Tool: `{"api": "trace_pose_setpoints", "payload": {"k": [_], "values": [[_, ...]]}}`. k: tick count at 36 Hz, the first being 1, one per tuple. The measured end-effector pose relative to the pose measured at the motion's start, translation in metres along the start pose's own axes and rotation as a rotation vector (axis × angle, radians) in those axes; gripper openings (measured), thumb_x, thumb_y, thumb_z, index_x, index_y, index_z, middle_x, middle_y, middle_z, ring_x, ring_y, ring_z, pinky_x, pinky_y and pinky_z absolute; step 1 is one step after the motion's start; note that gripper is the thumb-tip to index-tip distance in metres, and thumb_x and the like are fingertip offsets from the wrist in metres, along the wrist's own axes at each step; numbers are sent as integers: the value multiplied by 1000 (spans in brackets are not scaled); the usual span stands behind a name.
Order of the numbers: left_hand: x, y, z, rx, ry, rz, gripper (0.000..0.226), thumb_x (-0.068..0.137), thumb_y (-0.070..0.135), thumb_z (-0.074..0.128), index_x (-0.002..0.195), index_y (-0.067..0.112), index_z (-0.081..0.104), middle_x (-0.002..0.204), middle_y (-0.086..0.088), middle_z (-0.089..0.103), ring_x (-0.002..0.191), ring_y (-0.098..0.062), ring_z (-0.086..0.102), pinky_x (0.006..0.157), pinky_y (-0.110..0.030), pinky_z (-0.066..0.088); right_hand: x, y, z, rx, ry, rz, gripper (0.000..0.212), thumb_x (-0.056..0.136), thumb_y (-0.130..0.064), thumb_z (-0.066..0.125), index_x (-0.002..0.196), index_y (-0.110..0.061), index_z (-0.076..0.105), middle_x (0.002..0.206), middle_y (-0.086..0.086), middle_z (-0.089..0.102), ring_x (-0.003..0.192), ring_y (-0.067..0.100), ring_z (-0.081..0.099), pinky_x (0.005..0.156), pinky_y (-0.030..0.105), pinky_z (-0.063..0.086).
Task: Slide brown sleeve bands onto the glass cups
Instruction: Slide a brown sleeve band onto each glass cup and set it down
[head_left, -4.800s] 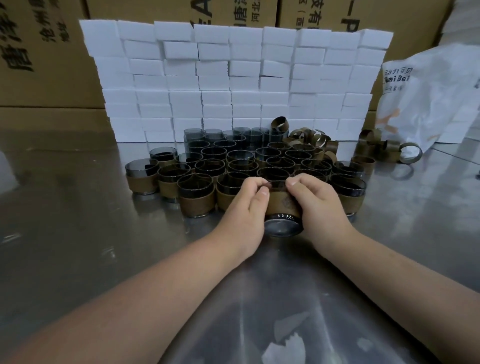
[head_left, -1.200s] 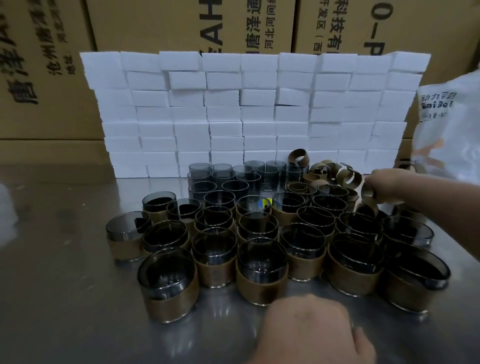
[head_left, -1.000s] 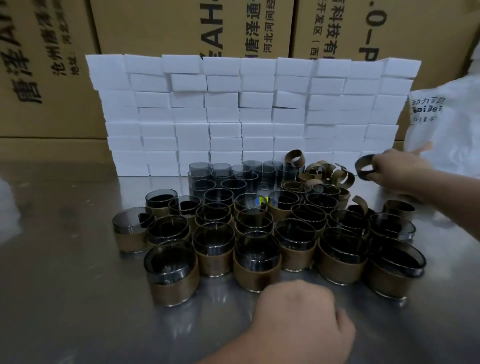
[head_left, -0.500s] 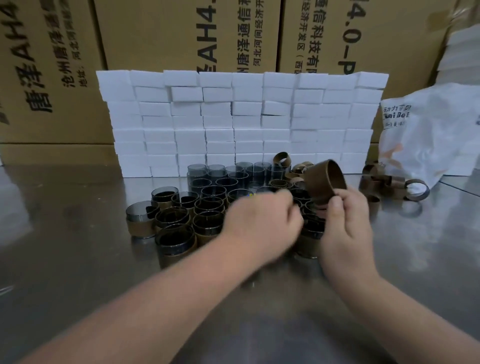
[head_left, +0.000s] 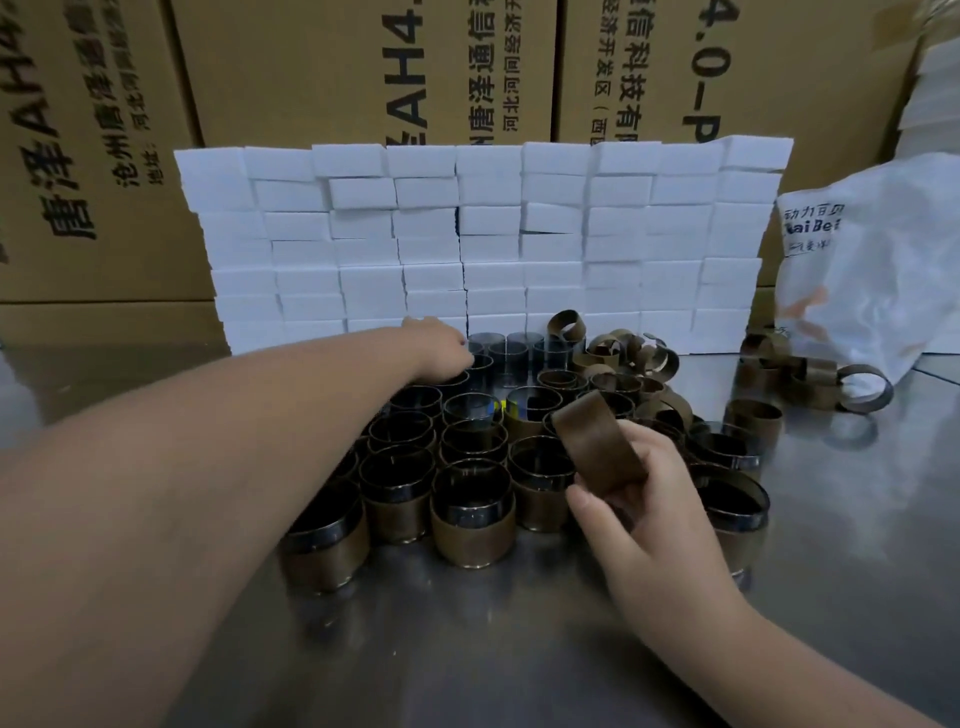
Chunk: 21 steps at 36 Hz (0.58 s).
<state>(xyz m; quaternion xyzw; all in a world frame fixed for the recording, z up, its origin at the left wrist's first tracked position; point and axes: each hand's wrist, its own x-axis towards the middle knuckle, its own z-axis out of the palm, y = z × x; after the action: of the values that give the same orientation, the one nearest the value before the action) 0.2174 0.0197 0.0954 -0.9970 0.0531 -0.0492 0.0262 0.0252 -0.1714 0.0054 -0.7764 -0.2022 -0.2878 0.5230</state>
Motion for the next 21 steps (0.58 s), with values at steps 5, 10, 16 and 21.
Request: {"api": "trace_pose_setpoints", "payload": {"k": [5, 10, 16, 21], "values": [[25, 14, 12, 35, -122, -79, 59, 90, 44, 33, 146, 27, 24, 154, -11, 16, 139, -34, 21, 111, -46, 21, -1, -3, -2, -9, -92, -56, 32, 71, -54, 51, 99, -64, 41, 112, -28, 47, 104, -2, 55, 83, 10, 42], [29, 27, 23, 65, -191, -41, 40, 89, 32, 42, 124, 15, 54, 129, -10, 53, 113, -29, 52, 97, -41, 42, -1, -2, -3, -22, -135, -80, 33, 72, -52, 52, 103, -54, 43, 112, -26, 49, 99, 0, 57, 80, 11, 43], [27, 34, 26, 41, -14, -27, 20, 89, 13, 47, 103, 8, 61, 117, -12, 56, 94, -28, 58, 84, -37, 50, -1, 0, -3, -32, -156, -62, 33, 72, -55, 51, 104, -53, 42, 110, -25, 49, 99, 4, 57, 80, 20, 46], [20, 37, 19, -214, 255, 19, 24, 86, -1, 46, 92, 15, 63, 113, -7, 46, 89, -30, 54, 79, -37, 48, -1, 1, -4, -59, -147, -71, 31, 75, -55, 49, 105, -52, 43, 111, -26, 46, 100, 3, 55, 82, 19, 46]]}}
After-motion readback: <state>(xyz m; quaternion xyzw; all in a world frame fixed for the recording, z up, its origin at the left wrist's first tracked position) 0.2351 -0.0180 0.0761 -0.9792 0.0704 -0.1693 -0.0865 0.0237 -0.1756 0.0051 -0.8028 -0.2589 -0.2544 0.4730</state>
